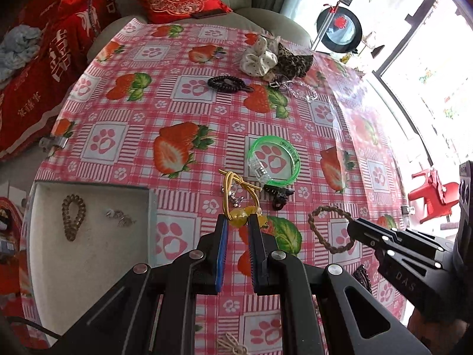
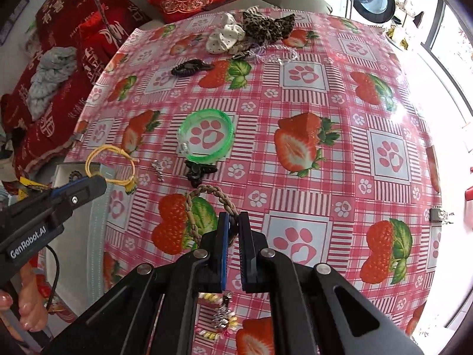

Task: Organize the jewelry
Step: 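Carry both items into the white tray and open both tools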

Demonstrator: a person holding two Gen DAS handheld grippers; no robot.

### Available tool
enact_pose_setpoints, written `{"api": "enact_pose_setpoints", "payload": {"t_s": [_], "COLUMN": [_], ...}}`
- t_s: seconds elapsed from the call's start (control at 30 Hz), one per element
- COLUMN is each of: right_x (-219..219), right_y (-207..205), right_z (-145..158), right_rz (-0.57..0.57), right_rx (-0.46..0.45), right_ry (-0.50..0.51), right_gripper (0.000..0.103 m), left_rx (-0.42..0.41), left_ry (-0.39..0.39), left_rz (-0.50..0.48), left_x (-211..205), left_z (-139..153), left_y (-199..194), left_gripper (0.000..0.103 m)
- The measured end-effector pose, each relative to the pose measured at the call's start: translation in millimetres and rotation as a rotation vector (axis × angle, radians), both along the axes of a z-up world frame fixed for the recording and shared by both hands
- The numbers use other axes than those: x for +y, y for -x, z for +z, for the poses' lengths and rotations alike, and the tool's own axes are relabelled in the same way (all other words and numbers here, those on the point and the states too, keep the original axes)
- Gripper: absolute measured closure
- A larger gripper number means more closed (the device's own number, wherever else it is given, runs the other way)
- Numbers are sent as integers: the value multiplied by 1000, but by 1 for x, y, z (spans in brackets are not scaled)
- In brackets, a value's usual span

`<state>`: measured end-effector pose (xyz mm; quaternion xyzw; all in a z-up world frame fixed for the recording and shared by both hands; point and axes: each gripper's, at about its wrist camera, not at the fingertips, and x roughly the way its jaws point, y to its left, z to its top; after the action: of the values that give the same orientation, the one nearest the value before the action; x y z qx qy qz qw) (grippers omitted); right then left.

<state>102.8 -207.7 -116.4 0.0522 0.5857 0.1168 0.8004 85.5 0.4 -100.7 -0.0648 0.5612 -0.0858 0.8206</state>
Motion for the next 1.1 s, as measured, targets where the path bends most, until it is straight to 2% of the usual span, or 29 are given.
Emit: {"api": "enact_pose_setpoints", "payload": {"t_s": [0.27,0.57,0.8,1.1], "right_x": [28,98,163,226], "right_y": [0,-1,1,8], "right_z": [20,32,25,-5], "right_rz": [47,169,286,397], "right_rx": [-24,-33,-12,52], "right_ry": [-30,-76,-102,-74], "right_gripper": [96,96,96,96], "left_rx": [-15,-2,35,91], "left_ry": [-5,-36,-60,-90], "left_rz": [66,187,270,321], "left_x": [41,110,159,191], "left_z": [12,10,-10,-48], "left_y": [21,45,60,69], "left_gripper": [83,83,83,83]}}
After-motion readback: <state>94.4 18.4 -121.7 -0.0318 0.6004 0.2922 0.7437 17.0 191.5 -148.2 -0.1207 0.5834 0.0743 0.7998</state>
